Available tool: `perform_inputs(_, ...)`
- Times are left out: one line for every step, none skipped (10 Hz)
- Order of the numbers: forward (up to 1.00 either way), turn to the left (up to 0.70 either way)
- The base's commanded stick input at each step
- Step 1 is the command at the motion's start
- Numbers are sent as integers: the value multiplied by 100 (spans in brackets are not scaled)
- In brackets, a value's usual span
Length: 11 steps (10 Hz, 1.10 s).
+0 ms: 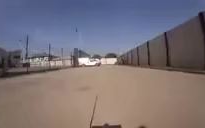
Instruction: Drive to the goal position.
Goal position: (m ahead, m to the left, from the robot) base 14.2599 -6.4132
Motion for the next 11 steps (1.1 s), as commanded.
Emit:
perform_inputs(100, 0)
perform_inputs(100, 0)
perform_inputs(100, 0)
perform_inputs(100, 0)
perform_inputs(100, 0)
perform_inputs(100, 0)
perform_inputs(100, 0)
perform_inputs(100, 0)
perform_inputs(100, 0)
perform_inputs(100, 0)
perform_inputs(100, 0)
